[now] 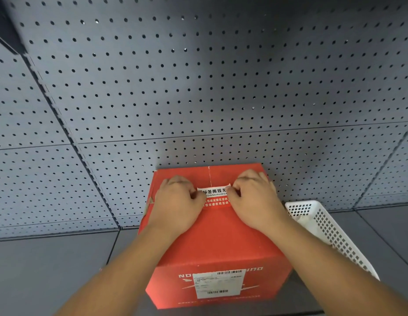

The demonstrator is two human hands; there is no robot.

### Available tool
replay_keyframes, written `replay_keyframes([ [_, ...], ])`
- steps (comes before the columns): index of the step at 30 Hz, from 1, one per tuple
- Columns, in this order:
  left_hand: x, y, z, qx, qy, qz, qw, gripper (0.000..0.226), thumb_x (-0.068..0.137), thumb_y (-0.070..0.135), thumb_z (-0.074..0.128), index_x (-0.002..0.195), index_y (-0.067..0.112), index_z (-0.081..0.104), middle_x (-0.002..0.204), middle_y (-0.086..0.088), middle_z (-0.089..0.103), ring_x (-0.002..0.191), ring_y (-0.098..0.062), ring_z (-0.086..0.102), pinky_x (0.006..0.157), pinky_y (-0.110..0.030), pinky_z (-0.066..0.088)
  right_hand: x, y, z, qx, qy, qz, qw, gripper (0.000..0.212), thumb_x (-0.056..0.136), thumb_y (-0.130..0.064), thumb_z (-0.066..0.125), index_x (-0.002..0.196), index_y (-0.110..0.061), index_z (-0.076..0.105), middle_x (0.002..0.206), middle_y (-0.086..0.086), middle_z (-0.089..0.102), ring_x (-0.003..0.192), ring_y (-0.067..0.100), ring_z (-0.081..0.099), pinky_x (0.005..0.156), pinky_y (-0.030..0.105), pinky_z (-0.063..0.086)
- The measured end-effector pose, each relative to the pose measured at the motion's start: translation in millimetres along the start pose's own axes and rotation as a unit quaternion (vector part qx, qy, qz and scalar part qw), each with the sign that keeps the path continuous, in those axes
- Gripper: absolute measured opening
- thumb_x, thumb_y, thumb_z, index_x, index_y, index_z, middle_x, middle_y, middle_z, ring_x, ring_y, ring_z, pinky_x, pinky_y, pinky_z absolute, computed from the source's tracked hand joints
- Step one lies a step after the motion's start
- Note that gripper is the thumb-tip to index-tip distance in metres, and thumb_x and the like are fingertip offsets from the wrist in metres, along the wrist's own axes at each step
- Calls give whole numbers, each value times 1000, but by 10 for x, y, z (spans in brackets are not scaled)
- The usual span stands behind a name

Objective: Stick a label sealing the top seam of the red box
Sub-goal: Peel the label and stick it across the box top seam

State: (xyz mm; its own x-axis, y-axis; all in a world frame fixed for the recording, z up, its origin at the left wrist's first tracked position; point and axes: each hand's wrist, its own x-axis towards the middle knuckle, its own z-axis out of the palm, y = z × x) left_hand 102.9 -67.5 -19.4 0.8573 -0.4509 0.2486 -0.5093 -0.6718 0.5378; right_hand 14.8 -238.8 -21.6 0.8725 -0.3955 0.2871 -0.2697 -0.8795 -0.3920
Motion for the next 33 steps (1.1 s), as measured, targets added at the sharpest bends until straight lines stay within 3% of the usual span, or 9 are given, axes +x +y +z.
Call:
replay_keyframes([
  [8, 14, 23, 12, 11, 17, 5, 1000, 34, 86, 27, 65, 55, 22, 52, 102, -3, 65, 96, -26, 53, 89, -34, 38, 24, -4, 38, -21, 1, 0, 1000, 34, 96, -42, 51, 85, -16, 70, 108, -1, 60, 105, 25, 49, 87, 42, 44],
  [13, -4, 60, -3, 16, 26, 9, 999, 41, 85, 28, 67, 51, 26, 45, 102, -1, 65, 95, -24, 53, 81, -32, 34, 10, 3, 54, -31, 8, -8, 999, 34, 97, -43, 53, 80, -17, 67, 106, -1, 60, 102, 24, 49, 84, 41, 44],
  [17, -19, 37, 17, 10, 27, 10, 1000, 39, 83, 26, 69, 52, 25, 46, 100, -1, 64, 93, -25, 53, 86, -33, 37, -9, -3, 53, -24, 8, -9, 1000, 32, 95, -44, 56, 72, -23, 56, 104, -2, 59, 101, 24, 49, 84, 43, 45],
  [21, -27, -10, 35, 4, 26, 11, 1000, 24, 82, 25, 70, 66, 21, 53, 92, 2, 59, 91, -26, 51, 81, -37, 42, -27, -15, 49, 1, 25, 7, 1000, 26, 92, -42, 62, 76, -24, 52, 99, -2, 55, 97, 24, 49, 84, 43, 46],
  [25, -38, -48, 28, -2, 36, 54, 998, 11, 84, 22, 70, 89, 29, 63, 96, 7, 59, 91, -22, 51, 83, -37, 42, -36, 7, 36, 22, 33, 18, 999, 9, 90, -29, 64, 89, -24, 57, 98, -2, 54, 96, 25, 51, 85, 44, 47],
  [29, -42, -80, 47, -24, 29, 80, 996, 33, 87, 11, 64, 98, 39, 74, 107, 11, 60, 98, -18, 51, 92, -36, 42, -44, 30, 37, 37, 45, 12, 998, 4, 89, -21, 63, 91, -25, 63, 100, -3, 57, 95, 24, 52, 84, 45, 48],
  [33, -79, -38, 16, -7, 9, 146, 989, 49, 83, 13, 47, 112, 44, 71, 123, 24, 64, 113, -10, 52, 93, -39, 39, -91, -4, -14, 32, 42, -63, 997, 35, 90, -29, 41, 105, -30, 73, 115, -15, 68, 108, 18, 54, 87, 42, 45],
])
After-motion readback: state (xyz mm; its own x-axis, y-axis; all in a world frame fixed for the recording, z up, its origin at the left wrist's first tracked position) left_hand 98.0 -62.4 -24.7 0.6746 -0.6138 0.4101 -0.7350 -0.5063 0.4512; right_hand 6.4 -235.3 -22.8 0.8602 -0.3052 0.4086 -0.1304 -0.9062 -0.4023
